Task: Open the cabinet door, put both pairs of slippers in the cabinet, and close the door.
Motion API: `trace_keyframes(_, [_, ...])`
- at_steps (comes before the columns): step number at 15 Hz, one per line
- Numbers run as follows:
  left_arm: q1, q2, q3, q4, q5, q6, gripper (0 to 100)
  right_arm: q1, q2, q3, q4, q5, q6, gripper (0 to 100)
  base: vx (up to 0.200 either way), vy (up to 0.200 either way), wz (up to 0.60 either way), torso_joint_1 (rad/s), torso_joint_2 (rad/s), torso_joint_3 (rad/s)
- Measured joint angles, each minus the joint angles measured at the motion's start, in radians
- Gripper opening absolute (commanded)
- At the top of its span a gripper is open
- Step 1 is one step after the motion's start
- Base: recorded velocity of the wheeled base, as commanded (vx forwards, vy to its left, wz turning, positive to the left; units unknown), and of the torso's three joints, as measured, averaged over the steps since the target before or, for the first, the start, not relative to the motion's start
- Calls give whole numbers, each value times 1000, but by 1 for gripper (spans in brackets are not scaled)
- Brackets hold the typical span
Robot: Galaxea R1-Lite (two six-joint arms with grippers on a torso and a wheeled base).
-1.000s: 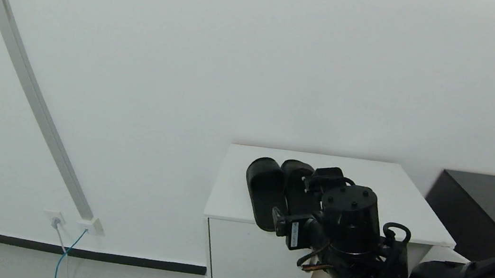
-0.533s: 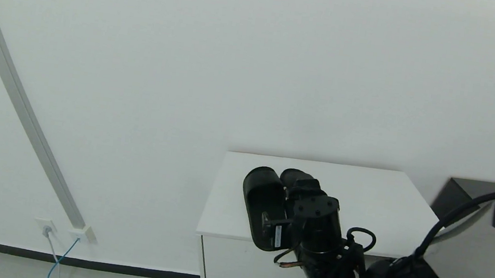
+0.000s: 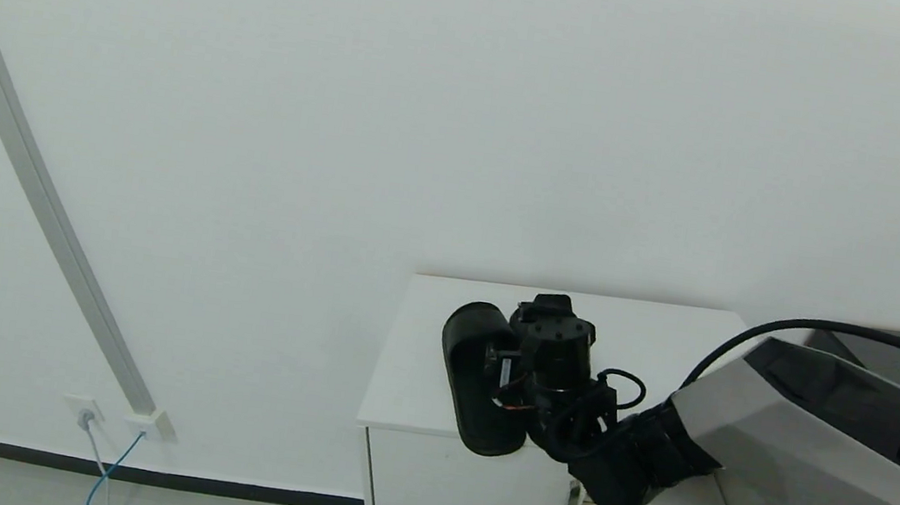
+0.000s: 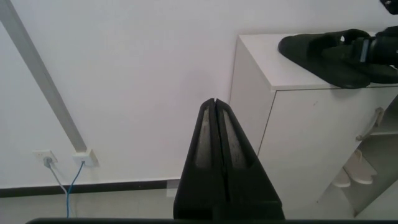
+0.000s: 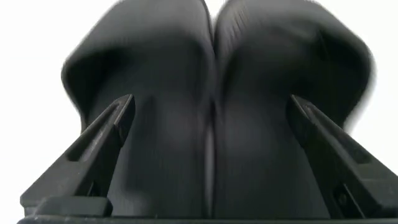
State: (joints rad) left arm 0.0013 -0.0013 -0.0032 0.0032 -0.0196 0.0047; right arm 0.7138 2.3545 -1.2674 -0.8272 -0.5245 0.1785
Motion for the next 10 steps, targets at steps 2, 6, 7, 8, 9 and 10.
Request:
trace_keyframes(2, [0,0,0,0,0,-1,0,-13,45,-81,24,3,-19,100,0,0,0,0,0,0])
trace_keyframes(6, [0,0,0,0,0,-1,0,-28,99,-185,80,9,-25,0,0,0,0,0,0,0])
trace_keyframes(7, [0,0,0,0,0,0,0,-28,104,-199,90,9,-26,0,0,0,0,0,0,0])
trace_keyframes(8, [0,0,0,0,0,-1,0,-28,107,-208,92,9,-32,0,0,0,0,0,0,0])
trace_keyframes(9, [0,0,0,0,0,-1,0,-28,108,-212,93,9,-35,0,0,0,0,0,0,0])
trace_keyframes(10, [0,0,0,0,0,-1,0,-28,109,-213,93,9,-36,0,0,0,0,0,0,0])
